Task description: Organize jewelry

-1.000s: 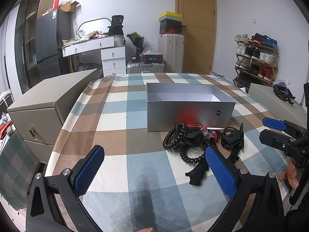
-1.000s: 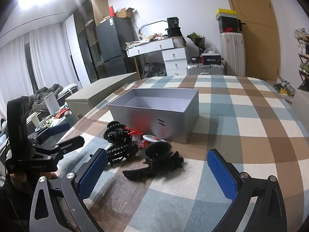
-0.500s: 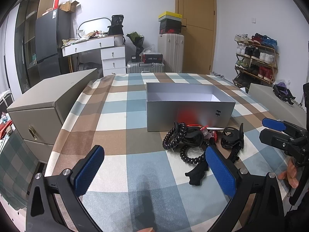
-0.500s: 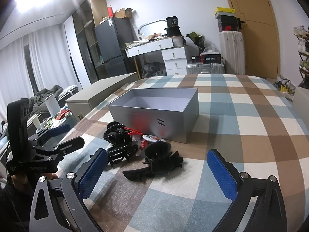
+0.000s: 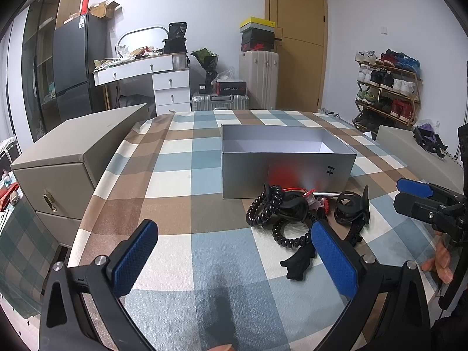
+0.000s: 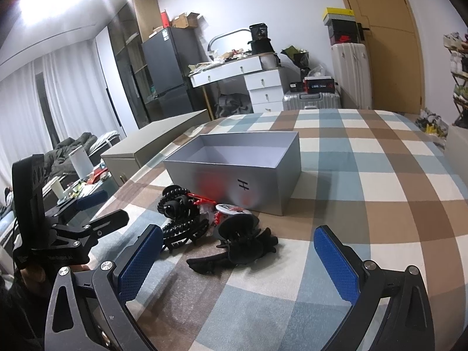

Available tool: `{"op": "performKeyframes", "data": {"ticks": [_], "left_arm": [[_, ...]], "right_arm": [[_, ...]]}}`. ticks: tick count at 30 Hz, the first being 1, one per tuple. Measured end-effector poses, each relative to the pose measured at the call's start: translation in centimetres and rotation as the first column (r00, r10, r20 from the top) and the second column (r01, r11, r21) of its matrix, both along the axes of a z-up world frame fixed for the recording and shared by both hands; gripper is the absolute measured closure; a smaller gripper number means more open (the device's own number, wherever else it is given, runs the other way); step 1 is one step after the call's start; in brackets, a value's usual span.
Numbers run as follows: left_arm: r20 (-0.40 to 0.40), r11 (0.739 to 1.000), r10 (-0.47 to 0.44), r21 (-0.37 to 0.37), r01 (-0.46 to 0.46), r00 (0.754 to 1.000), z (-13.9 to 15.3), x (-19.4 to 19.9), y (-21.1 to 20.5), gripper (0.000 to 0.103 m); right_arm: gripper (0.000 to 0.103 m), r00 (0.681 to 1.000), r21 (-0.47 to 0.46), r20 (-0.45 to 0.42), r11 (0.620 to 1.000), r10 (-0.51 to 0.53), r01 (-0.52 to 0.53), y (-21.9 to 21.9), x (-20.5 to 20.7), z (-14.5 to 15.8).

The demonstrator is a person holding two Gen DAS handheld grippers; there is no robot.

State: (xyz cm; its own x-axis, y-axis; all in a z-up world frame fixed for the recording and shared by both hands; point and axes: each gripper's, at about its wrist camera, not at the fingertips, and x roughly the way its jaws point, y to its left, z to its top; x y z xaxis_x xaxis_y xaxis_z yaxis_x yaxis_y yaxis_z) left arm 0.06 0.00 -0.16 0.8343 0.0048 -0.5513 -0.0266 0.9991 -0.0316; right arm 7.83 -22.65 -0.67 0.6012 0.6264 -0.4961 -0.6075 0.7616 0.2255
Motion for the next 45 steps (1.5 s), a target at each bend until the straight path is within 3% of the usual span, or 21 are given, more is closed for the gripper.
{"op": "performKeyframes", "data": {"ticks": [15, 19, 28, 33, 35, 38, 43, 45], "left_arm": [[-0.01, 1.0, -0.02, 0.001, 0.02, 1.0, 0.1, 0.2, 0.0, 0.001], [-0.002, 0.999, -0.04, -0.026, 0.04, 0.999, 0.4, 0.1, 0.0, 0.001], [0.007, 0.998, -0.061, -0.013, 0.062, 0.998, 0.6, 0.3, -0.8, 0.001], [-0.042, 0.997, -0.078, 0.008, 0.079, 0.996, 0.1, 0.9, -1.2, 0.001], [-0.061, 0.997, -0.079, -0.004, 0.079, 0.995, -0.2, 1.2, -1.1, 0.001], [-0.094, 0.997, -0.072, -0.022, 0.07, 0.993, -0.5, 1.7, -0.6, 0.001], [-0.102, 0.997, -0.075, 0.013, 0.077, 0.992, -0.5, 1.7, -1.1, 0.001], [-0.107, 0.996, -0.086, 0.009, 0.088, 0.991, -0.5, 1.7, -1.2, 0.001]], "right_arm": [[0.0, 1.0, -0.01, -0.009, 1.0, -0.011, 0.011, 0.0, 0.3, 0.2], [0.0, 0.998, -0.039, -0.05, 0.998, -0.042, 0.04, 0.0, 0.9, 0.1], [0.0, 0.994, -0.063, -0.092, 0.997, -0.052, 0.047, -0.4, 1.5, 0.4], [0.001, 0.993, -0.102, -0.119, 0.995, -0.021, 0.009, 0.9, 2.1, -0.2], [0.005, 0.991, -0.109, -0.13, 0.994, -0.007, -0.007, 1.5, 2.4, -0.4], [0.021, 0.986, -0.125, -0.165, 0.992, 0.009, -0.03, 2.4, 3.3, -0.9], [0.029, 0.98, -0.159, -0.195, 0.985, 0.033, -0.065, 3.5, 3.9, -1.7], [0.039, 0.979, -0.18, -0.2, 0.981, 0.029, -0.065, 3.8, 4.1, -1.9]]}}
